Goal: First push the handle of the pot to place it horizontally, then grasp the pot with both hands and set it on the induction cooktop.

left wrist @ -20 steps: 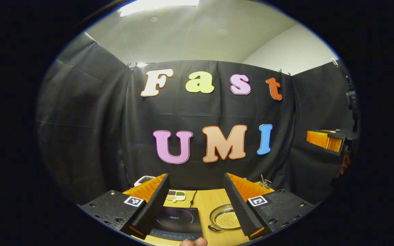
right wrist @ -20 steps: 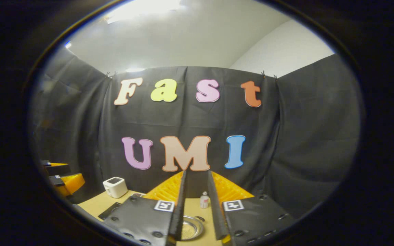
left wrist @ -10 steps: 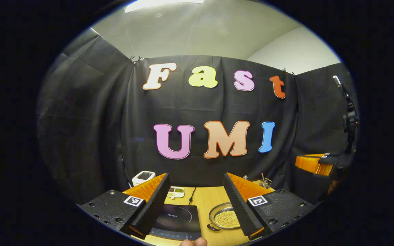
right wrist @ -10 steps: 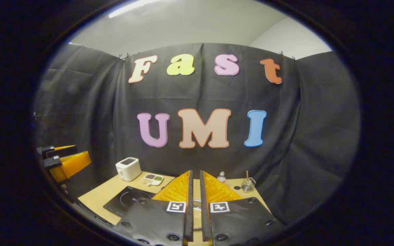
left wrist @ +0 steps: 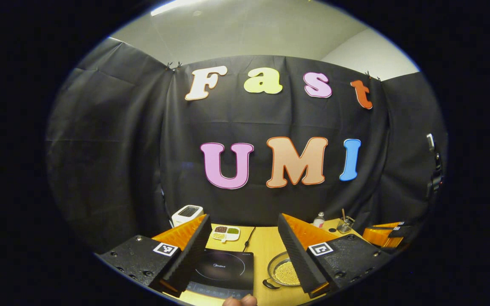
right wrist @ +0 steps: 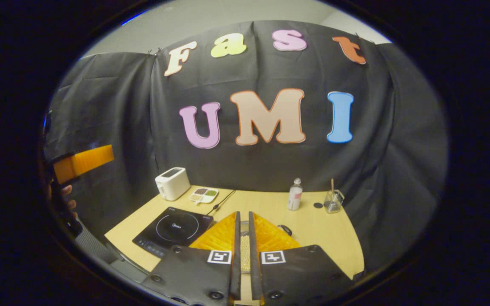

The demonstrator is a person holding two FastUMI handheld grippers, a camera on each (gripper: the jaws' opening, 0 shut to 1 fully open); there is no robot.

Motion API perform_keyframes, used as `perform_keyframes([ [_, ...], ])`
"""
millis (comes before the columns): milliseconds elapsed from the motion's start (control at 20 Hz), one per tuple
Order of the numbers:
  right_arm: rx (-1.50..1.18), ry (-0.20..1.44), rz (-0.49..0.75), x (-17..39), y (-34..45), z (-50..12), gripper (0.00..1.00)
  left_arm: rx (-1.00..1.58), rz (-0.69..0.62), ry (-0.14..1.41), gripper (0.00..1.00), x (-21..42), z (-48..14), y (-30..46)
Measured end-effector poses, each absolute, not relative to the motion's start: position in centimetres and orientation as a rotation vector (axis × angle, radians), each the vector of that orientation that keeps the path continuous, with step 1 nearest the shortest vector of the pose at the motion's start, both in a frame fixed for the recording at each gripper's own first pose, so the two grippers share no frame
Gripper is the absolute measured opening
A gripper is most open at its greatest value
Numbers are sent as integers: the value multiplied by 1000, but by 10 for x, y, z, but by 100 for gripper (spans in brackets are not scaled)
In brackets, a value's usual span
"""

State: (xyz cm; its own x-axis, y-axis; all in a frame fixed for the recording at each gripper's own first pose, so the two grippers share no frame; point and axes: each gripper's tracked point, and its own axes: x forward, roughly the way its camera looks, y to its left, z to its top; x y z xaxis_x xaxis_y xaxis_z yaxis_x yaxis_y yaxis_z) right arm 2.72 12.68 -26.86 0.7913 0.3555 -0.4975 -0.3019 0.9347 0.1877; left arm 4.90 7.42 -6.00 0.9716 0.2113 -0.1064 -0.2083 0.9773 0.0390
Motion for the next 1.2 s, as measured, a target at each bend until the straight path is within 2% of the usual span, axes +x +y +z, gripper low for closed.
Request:
perform_keyframes([
  [100,106,617,355,24,133,-296,6,20,209,128,92,57,-70,77],
  [150,108,648,352,22,137,-307,4,14,199,136,95,62,-77,80],
  [200,109,675,348,20,142,-319,1,8,186,136,92,70,-80,84],
  [250,108,703,339,20,148,-329,2,1,173,132,95,80,-84,90],
  [300,108,741,325,16,155,-344,8,-2,159,150,95,89,-91,95],
  [350,117,773,312,13,161,-357,1,0,139,160,92,95,-98,101],
  [400,120,807,296,11,171,-371,2,2,116,146,96,105,-99,107],
  [500,129,903,252,-6,187,-403,2,12,76,154,96,121,-108,122],
  [550,132,940,226,-11,194,-415,9,14,52,153,95,127,-114,128],
  [600,128,978,207,-16,200,-428,2,15,27,152,99,135,-120,133],
  [650,126,1008,189,-21,206,-437,2,17,9,157,96,140,-127,139],
  [700,130,1036,171,-25,213,-449,9,17,-7,169,93,145,-136,146],
  [750,133,1060,150,-28,217,-459,2,9,-22,174,93,150,-146,151],
  [800,132,1087,124,-33,218,-468,2,-4,-39,180,96,156,-152,155],
  [850,135,1118,101,-37,220,-477,9,-11,-51,212,96,157,-164,160],
  [900,141,1142,85,-41,225,-486,9,-16,-56,227,96,157,-170,166],
  [950,134,1176,73,-46,228,-495,9,-24,-63,229,96,161,-174,171],
  [1000,117,1205,59,-52,227,-504,2,-32,-68,232,96,163,-177,174],
  [1050,112,1232,50,-56,228,-511,2,-39,-72,242,95,163,-184,178],
  [1100,114,1257,46,-59,230,-516,9,-48,-71,255,92,161,-190,182],
  [1150,115,1280,45,-62,234,-522,2,-59,-68,262,96,161,-194,185],
  [1200,109,1305,40,-67,234,-530,2,-68,-63,268,96,160,-196,189],
])
